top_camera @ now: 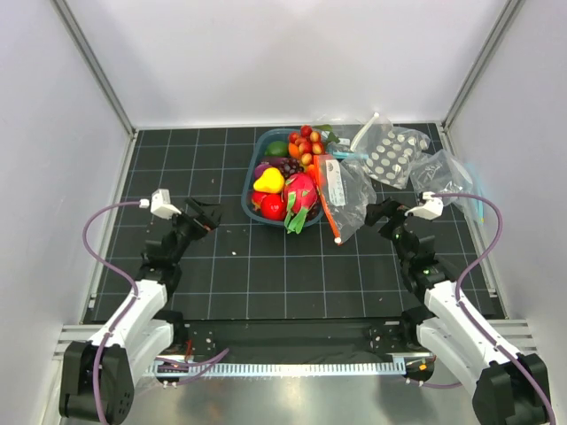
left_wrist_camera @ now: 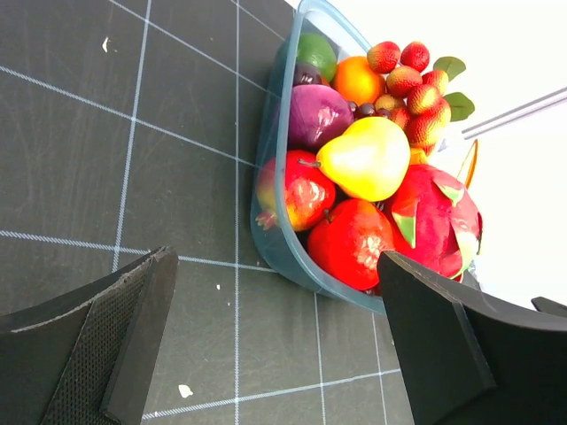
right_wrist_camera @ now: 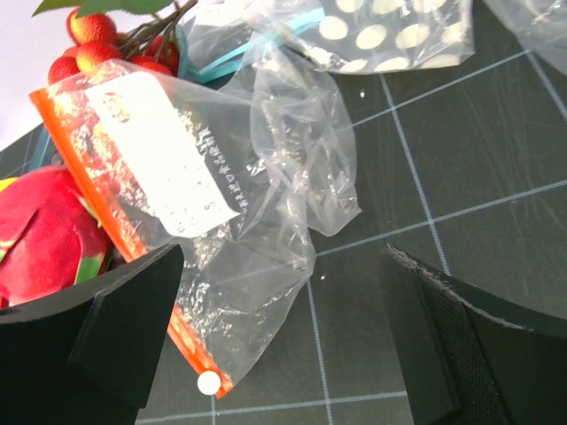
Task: Place the food in the zip-top bag and seal the zipper
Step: Pick up the zipper food storage bag at the center of the board, then open the zipper of the food storage bag at the center of the board.
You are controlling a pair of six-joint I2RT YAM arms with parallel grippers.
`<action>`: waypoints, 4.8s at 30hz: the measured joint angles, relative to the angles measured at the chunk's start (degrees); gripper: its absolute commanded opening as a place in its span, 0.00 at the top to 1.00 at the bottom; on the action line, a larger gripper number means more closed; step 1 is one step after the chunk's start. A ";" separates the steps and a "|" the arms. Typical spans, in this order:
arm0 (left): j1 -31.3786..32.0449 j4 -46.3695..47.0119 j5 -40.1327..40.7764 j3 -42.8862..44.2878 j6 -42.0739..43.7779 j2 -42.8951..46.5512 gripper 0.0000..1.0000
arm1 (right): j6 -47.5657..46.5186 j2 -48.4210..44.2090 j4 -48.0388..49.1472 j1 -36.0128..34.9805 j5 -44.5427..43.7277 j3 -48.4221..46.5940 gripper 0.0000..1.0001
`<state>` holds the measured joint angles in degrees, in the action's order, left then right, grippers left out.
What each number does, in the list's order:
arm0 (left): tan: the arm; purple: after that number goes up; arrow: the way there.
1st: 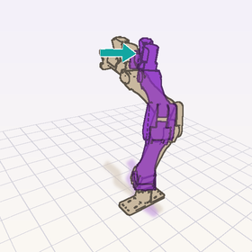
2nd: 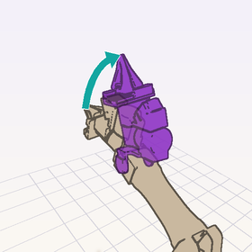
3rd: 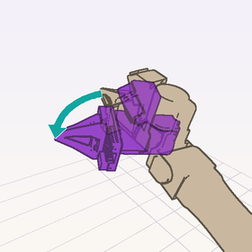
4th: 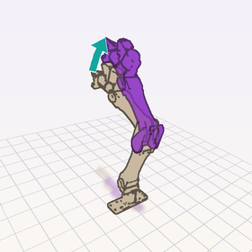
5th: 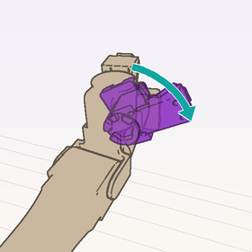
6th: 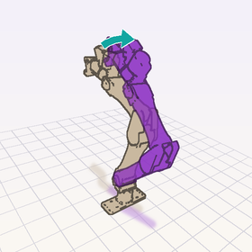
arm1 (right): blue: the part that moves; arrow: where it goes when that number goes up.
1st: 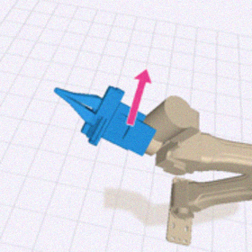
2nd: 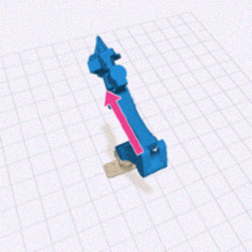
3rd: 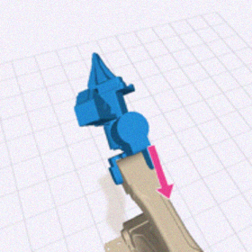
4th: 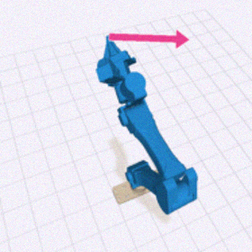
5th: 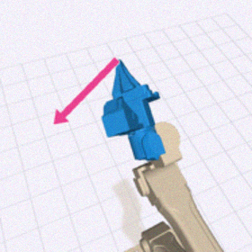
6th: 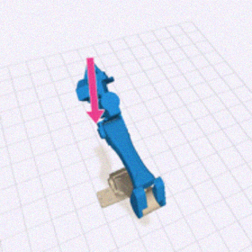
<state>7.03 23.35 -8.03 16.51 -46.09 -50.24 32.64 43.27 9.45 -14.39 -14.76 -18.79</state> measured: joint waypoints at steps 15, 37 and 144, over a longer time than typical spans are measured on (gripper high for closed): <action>3.02 1.38 -3.78 -0.33 2.62 -0.79 0.00 | -13.57 18.10 1.62 -15.34 4.57 -7.65 0.21; 11.41 3.78 -8.07 3.21 6.36 -7.52 0.04 | -22.08 33.86 0.79 -20.28 -5.22 -16.50 0.65; 26.01 5.86 -5.31 11.78 8.63 -15.58 0.28 | -19.89 7.63 11.45 -32.94 25.03 0.46 0.99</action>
<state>33.04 29.21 -13.34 28.29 -37.45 -65.82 12.75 50.89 20.91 -47.33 10.26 -18.33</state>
